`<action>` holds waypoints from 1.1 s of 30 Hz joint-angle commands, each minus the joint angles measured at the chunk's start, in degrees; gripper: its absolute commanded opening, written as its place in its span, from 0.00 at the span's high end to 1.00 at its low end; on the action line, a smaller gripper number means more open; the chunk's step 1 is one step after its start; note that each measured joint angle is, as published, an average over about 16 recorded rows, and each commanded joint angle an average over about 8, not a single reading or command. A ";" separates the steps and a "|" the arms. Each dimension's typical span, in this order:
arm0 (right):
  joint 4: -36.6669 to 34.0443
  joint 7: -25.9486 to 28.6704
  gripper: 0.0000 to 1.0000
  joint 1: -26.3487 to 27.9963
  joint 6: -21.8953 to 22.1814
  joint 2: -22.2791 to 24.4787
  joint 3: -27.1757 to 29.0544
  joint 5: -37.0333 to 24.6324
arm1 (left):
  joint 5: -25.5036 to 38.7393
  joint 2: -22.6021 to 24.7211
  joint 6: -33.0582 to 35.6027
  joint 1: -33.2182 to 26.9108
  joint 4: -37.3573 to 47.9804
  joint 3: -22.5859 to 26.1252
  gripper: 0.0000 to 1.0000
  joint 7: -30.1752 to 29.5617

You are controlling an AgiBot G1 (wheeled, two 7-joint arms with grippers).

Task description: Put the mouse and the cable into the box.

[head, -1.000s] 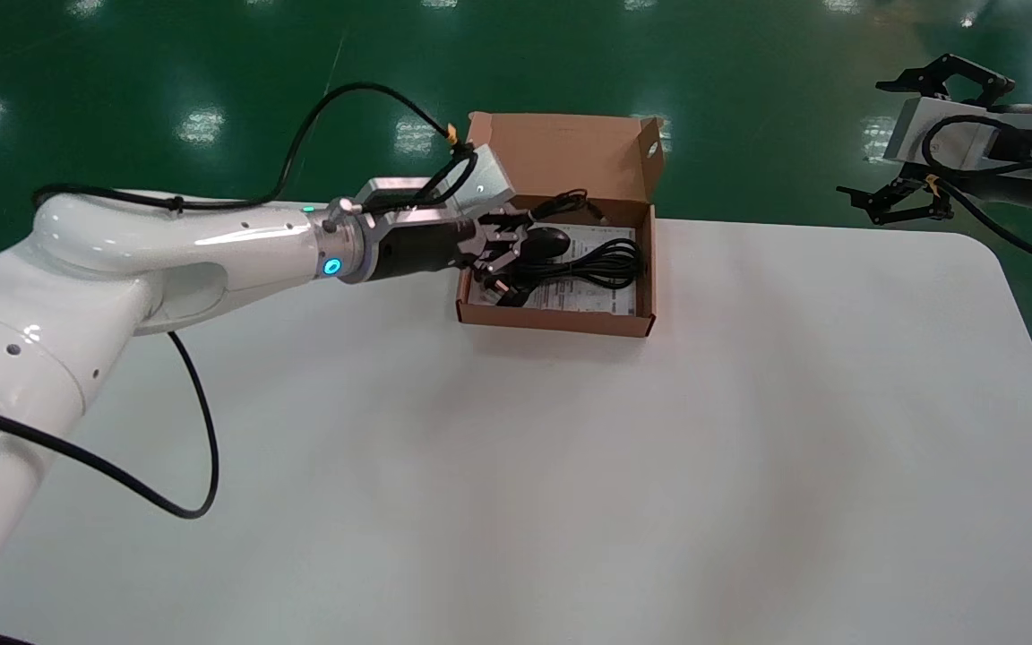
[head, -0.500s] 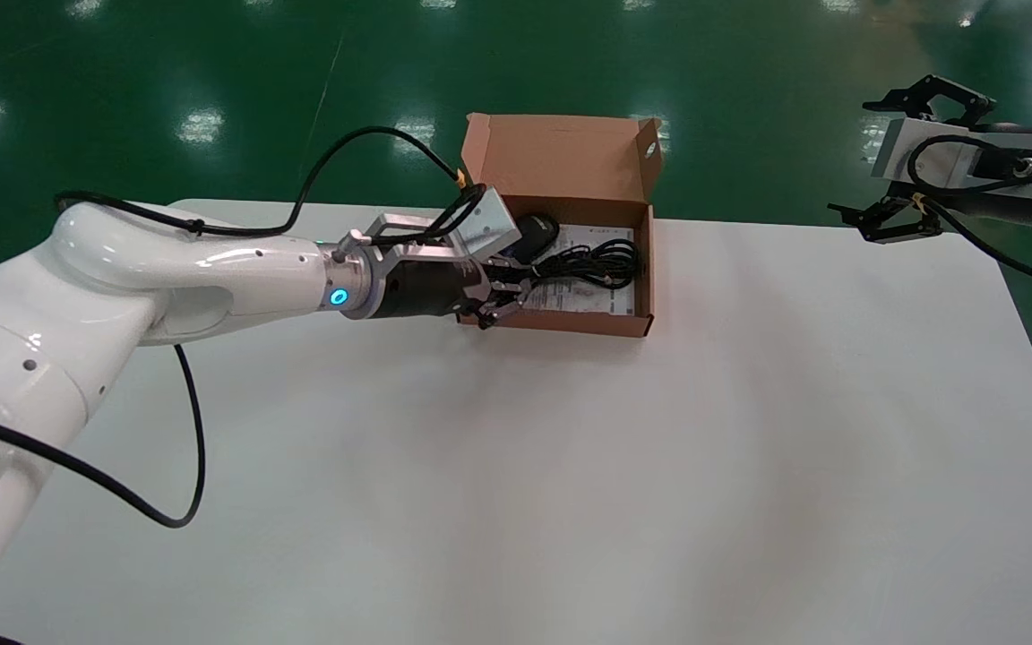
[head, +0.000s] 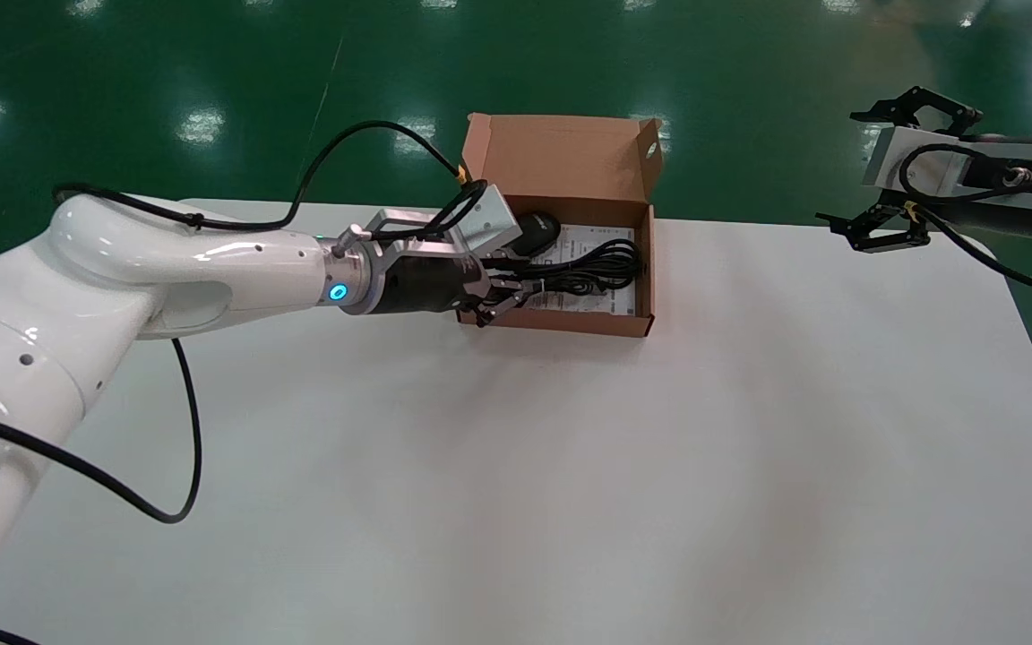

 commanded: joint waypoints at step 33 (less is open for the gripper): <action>33.03 30.08 0.00 -20.15 -12.78 9.78 10.90 13.88 | -10.54 -19.82 18.00 15.82 -26.51 -20.84 0.00 -7.85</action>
